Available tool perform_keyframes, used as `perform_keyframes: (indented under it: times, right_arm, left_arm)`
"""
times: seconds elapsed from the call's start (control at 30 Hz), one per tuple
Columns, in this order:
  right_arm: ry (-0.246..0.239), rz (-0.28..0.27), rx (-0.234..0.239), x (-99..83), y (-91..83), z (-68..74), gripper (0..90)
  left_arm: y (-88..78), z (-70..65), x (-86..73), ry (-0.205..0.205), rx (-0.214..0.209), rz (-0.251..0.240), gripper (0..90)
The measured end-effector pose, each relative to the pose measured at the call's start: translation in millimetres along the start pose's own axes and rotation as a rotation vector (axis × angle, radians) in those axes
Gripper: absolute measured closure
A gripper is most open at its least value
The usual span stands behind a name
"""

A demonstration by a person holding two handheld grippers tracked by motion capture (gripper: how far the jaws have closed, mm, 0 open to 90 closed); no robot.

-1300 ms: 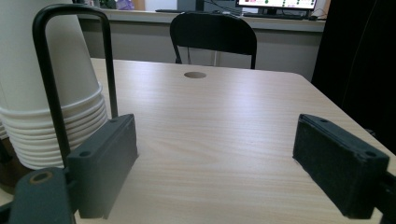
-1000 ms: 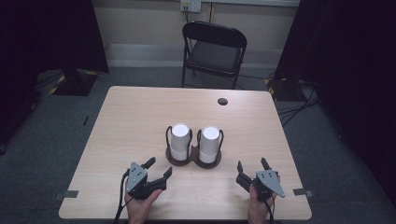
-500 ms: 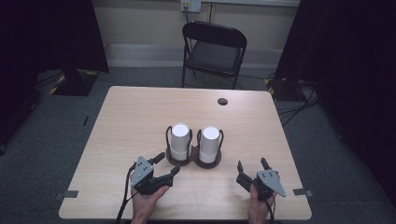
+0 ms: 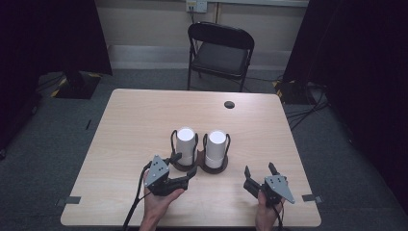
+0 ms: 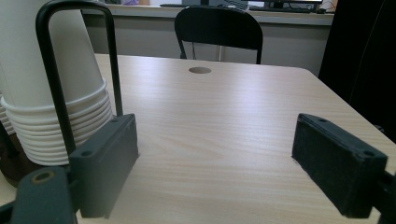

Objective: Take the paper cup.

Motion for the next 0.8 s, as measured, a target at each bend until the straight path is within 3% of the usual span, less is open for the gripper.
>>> perform_keyframes:
  times: [0.17, 0.37, 0.47, 0.53, 0.6, 0.67, 0.8]
  right_arm:
    - [-0.003, 0.001, 0.006, 0.0, 0.2, -0.1, 14.0]
    - [-0.001, 0.005, 0.012, 0.2, 0.7, -0.2, 14.4]
    - [0.002, 0.008, 0.013, 0.2, 1.0, -0.3, 14.8]
    - [0.002, 0.009, 0.017, 0.3, 1.4, -0.6, 14.9]
    - [0.002, 0.010, 0.016, 0.3, 1.3, -0.6, 14.9]
    - [0.003, 0.009, 0.017, 0.2, 1.2, -0.8, 14.9]
    - [0.005, 0.006, 0.019, 0.0, 1.2, -1.1, 14.9]
  left_arm:
    - [8.3, -3.2, 7.5, 0.025, -0.014, 0.019, 24.7]
    - [18.2, -3.4, 15.5, 0.065, -0.019, 0.008, 30.2]
    - [19.4, -3.8, 17.6, 0.076, -0.017, -0.014, 35.4]
    - [22.8, -4.0, 21.7, 0.092, -0.012, -0.053, 34.6]
    - [24.4, -4.7, 22.9, 0.103, -0.001, -0.059, 35.2]
    - [28.8, -6.1, 25.5, 0.120, -0.021, -0.069, 37.1]
    - [31.8, -7.0, 28.5, 0.107, -0.044, -0.031, 36.7]
Point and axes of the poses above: each handheld gripper's, and its own axes: y roughly forward along the jaws, x roughly out of its top, z roughly to its left, the point moved 1 cm from there along y, roughly forward along the jaws, and after that the axes turned 14 degrees about -y, right-handed, at the moved point
